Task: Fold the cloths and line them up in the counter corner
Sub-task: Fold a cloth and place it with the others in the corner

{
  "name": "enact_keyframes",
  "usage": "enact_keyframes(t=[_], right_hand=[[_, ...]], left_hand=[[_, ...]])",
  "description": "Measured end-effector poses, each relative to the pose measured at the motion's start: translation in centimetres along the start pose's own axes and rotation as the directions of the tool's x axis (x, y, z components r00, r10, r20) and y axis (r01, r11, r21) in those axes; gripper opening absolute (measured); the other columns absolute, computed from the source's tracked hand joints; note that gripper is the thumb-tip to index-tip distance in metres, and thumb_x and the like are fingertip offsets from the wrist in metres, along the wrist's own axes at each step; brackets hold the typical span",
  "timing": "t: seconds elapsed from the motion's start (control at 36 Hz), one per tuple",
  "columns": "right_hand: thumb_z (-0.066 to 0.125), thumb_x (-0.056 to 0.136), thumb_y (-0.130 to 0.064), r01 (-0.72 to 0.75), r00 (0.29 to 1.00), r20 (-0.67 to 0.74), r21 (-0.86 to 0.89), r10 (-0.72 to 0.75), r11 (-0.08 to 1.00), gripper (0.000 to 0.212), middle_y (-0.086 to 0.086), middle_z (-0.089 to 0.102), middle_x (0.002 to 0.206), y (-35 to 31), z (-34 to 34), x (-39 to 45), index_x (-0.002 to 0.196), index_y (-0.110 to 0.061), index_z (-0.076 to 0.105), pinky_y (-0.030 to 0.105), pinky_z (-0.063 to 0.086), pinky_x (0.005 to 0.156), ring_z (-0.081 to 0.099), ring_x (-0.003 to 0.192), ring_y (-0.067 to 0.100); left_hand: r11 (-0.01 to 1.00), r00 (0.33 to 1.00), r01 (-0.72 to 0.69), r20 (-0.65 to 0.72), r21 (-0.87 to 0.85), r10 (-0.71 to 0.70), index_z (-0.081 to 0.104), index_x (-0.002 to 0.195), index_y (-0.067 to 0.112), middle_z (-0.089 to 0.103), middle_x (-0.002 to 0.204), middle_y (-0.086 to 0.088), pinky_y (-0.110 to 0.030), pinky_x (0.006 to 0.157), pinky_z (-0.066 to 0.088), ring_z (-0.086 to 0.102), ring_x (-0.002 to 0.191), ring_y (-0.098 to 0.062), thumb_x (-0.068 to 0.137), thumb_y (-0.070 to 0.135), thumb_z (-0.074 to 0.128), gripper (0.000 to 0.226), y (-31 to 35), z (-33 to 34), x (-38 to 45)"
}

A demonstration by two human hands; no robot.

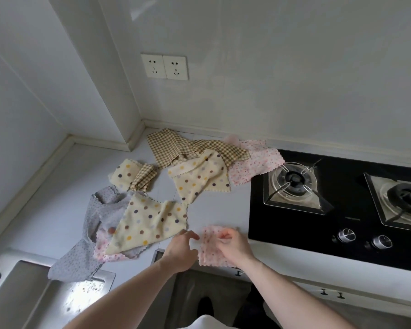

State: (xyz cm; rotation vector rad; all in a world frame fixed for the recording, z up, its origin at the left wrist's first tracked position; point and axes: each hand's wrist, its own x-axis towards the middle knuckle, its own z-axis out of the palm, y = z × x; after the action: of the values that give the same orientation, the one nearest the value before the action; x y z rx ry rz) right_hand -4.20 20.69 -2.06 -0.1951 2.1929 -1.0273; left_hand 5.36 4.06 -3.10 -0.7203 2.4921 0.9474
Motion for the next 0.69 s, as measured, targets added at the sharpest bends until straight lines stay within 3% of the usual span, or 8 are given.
enact_keyframes(t=[0.11,0.25,0.33,0.44,0.53,0.69], right_hand=[[0.068,0.091,-0.019,-0.007,0.996,-0.09,-0.016,0.006,1.0,0.017,-0.016,0.061,0.104,1.0,-1.8,0.1,0.104,-0.027,0.062,0.009,0.043,0.069,0.059,0.096,0.004],[0.071,0.091,-0.027,-0.024,0.992,-0.121,-0.03,0.02,0.999,0.028,-0.011,0.058,0.114,2.2,-3.7,0.7,0.116,-0.022,0.06,0.019,0.04,0.083,0.057,0.109,0.009],[0.071,0.091,-0.036,-0.053,0.995,-0.083,-0.066,0.048,0.996,0.041,-0.01,0.057,0.122,3.0,-4.5,1.2,0.126,-0.021,0.056,0.021,0.04,0.089,0.053,0.11,0.007],[0.072,0.09,-0.038,-0.063,0.998,-0.032,-0.118,0.06,0.991,0.052,-0.007,0.056,0.132,3.1,-4.7,1.7,0.135,-0.02,0.053,0.022,0.041,0.097,0.054,0.121,0.012],[0.072,0.09,-0.035,-0.057,0.998,-0.015,-0.152,0.056,0.987,0.055,-0.005,0.056,0.136,2.9,-5.0,2.2,0.138,-0.019,0.051,0.023,0.041,0.099,0.054,0.125,0.014],[0.074,0.087,-0.027,-0.028,0.999,0.032,-0.203,0.035,0.979,0.058,-0.006,0.057,0.137,2.3,-5.4,3.8,0.141,-0.021,0.052,0.024,0.044,0.098,0.055,0.126,0.015]], left_hand=[[0.999,1.0,-0.029,0.013,0.033,0.028,0.046,0.143,0.026,0.041,0.149,0.003,-0.031,0.109,0.041,0.046,0.133,-0.02,0.091,0.023,0.059,0.054,2.1,0.0,1.4],[0.989,0.998,-0.059,0.046,0.137,0.053,0.027,0.156,0.025,0.032,0.159,0.0,-0.038,0.117,0.033,0.036,0.143,-0.024,0.097,0.034,0.054,0.065,4.2,0.4,3.7],[0.984,0.998,-0.035,0.054,0.176,0.026,0.026,0.156,0.023,0.035,0.156,-0.001,-0.039,0.115,0.037,0.038,0.141,-0.025,0.099,0.036,0.054,0.065,5.0,0.6,5.0],[0.978,0.998,-0.012,0.065,0.209,-0.002,0.044,0.143,0.024,0.051,0.135,-0.002,-0.038,0.104,0.045,0.049,0.125,-0.024,0.097,0.036,0.059,0.05,5.0,0.5,5.9],[0.977,0.997,-0.004,0.075,0.215,-0.012,0.056,0.135,0.021,0.051,0.125,-0.002,-0.036,0.1,0.047,0.051,0.118,-0.024,0.096,0.033,0.06,0.041,5.1,0.7,6.3],[1.0,1.0,-0.008,0.02,0.029,0.008,0.069,0.103,0.028,0.054,0.11,0.006,-0.025,0.079,0.043,0.055,0.101,-0.016,0.09,0.026,0.066,0.013,6.1,0.8,6.2]])
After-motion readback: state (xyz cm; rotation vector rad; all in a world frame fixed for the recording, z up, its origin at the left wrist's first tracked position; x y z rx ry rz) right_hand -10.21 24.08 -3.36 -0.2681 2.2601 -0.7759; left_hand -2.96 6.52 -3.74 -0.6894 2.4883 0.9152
